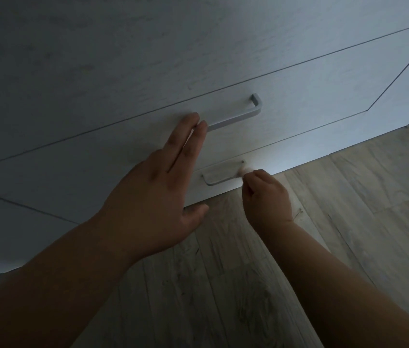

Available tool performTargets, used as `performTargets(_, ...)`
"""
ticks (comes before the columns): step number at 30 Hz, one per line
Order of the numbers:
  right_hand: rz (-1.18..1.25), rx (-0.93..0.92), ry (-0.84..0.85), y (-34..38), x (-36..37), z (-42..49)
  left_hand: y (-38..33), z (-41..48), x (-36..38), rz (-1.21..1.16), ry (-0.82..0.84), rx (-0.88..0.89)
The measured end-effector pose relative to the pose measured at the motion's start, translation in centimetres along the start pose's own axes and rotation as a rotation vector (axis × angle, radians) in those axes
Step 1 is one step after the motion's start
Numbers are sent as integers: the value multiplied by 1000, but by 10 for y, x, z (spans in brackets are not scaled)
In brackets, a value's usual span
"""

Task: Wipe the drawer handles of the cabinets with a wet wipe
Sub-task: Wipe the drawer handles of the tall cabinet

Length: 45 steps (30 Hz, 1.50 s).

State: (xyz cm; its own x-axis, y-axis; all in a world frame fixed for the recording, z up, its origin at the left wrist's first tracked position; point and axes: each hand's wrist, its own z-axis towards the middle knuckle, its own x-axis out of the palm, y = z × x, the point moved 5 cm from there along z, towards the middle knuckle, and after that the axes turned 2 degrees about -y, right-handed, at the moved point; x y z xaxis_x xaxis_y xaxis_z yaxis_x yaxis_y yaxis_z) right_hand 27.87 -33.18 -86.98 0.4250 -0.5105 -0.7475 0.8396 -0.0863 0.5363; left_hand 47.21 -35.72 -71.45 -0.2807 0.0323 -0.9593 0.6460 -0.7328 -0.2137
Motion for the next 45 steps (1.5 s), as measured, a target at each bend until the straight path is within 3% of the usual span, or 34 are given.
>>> performTargets(14, 62, 98, 63, 9, 5, 3, 9, -12, 18, 66, -11, 62)
performTargets(25, 82, 8, 116, 7, 3, 11, 48, -40, 123, 278, 379, -39)
performTargets(34, -31, -31, 142, 12, 1, 3, 57, -30, 138, 430, 212, 15)
performTargets(37, -59, -84, 202, 25, 7, 1, 60, -30, 142, 449, 183, 28)
performTargets(42, -84, 26, 125, 10, -2, 11, 67, -31, 140, 467, 170, 93)
performTargets(45, -36, -53, 170, 34, 10, 2, 69, -30, 135, 443, 179, 109)
